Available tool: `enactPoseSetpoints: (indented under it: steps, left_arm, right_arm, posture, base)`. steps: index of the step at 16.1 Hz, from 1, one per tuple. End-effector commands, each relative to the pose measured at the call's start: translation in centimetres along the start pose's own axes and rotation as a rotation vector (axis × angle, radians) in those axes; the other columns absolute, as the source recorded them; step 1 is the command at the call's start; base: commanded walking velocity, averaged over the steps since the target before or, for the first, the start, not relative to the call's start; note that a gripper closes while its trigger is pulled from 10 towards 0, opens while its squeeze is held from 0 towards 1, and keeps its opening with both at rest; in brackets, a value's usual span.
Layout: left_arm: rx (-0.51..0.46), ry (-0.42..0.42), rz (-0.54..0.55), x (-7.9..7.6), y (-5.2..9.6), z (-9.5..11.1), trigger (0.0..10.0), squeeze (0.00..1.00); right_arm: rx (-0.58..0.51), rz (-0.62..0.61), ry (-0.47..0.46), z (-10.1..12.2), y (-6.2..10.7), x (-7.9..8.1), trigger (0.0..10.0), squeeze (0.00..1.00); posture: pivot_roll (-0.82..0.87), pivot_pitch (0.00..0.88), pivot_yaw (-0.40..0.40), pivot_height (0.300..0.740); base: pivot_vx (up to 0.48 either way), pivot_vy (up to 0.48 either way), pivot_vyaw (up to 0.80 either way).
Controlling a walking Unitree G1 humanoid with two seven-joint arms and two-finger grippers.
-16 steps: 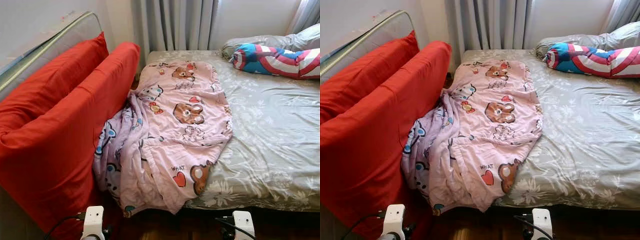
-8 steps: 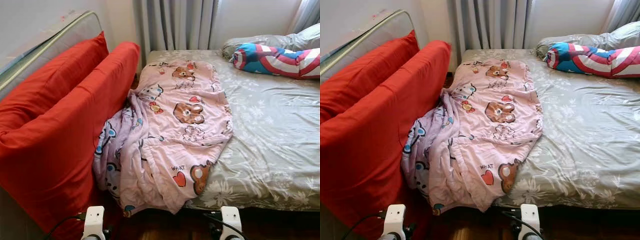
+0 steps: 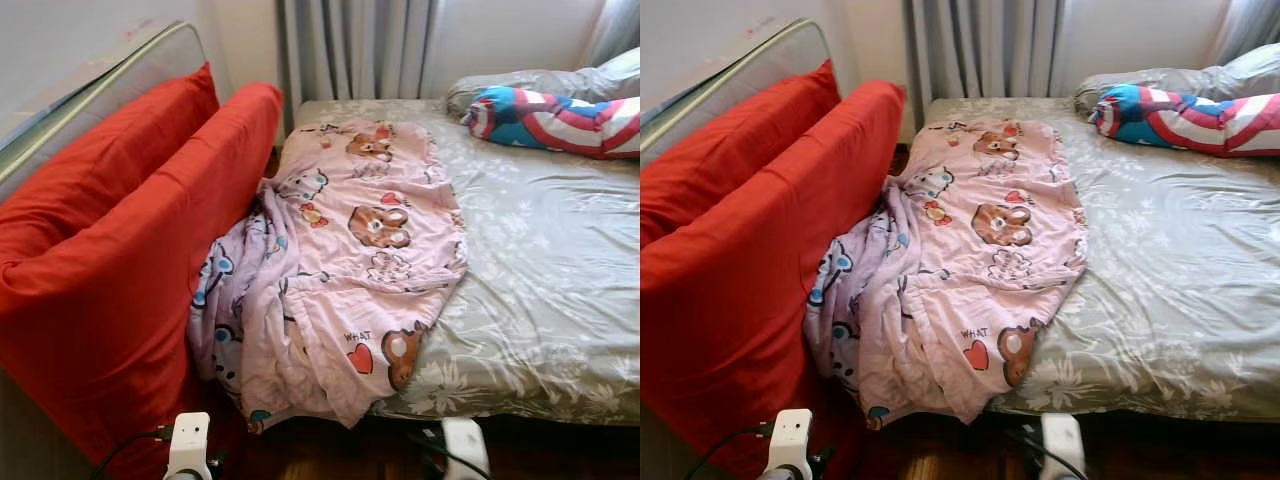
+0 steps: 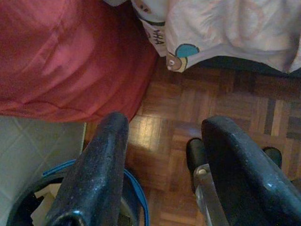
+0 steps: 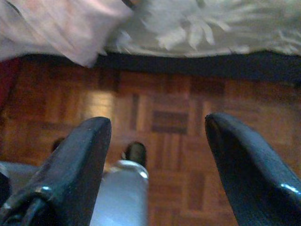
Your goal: Clean up the room
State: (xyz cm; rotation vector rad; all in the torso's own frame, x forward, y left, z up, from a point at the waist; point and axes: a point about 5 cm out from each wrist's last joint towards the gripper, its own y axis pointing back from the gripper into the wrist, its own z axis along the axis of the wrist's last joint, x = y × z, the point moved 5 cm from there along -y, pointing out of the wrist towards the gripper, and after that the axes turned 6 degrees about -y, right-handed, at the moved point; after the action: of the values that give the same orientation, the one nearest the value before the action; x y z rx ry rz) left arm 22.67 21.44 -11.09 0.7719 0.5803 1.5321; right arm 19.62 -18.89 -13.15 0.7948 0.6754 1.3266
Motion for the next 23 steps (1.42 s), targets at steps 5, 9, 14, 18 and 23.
enactPoseSetpoints:
  steps: [5, 9, 14, 18, 23]
  left_arm:
    - [0.019, -0.003, 0.003, 0.27, 0.09, -0.52, 10.0, 0.0]
    - [0.021, 0.0, 0.004, 0.3, 0.12, -0.62, 10.0, 0.0]
    - [0.022, 0.004, 0.006, 0.37, 0.12, -0.65, 10.0, 0.0]
    - [0.015, -0.009, -0.003, 0.27, 0.1, -0.49, 10.0, 0.0]
    - [0.013, -0.042, -0.014, -0.07, 0.09, -0.45, 10.0, 0.0]
  right_arm:
    - [0.004, -0.012, 0.008, -0.37, 0.2, -1.25, 10.0, 0.0]
    - [-0.003, -0.004, -0.006, -0.01, 0.07, -0.62, 10.0, 0.0]
    - [-0.004, -0.001, -0.002, 0.06, 0.05, -0.55, 10.0, 0.0]
    - [-0.004, -0.015, -0.028, -0.02, 0.1, -1.01, 10.0, 0.0]
    - [0.009, -0.021, -0.042, -0.17, 0.11, -1.31, 10.0, 0.0]
  posture:
    - [-0.01, 0.0, 0.036, 0.74]
    - [-0.01, 0.0, 0.036, 0.74]
    - [-0.01, 0.0, 0.036, 0.74]
    - [-0.01, 0.0, 0.036, 0.74]
    - [-0.01, 0.0, 0.034, 0.74]
  base:
    - [0.0, 0.0, 0.51]
    - [0.0, 0.0, 0.0]
    - [0.0, 0.0, 0.0]
    - [0.0, 0.0, 0.0]
    - [0.0, 0.0, -0.58]
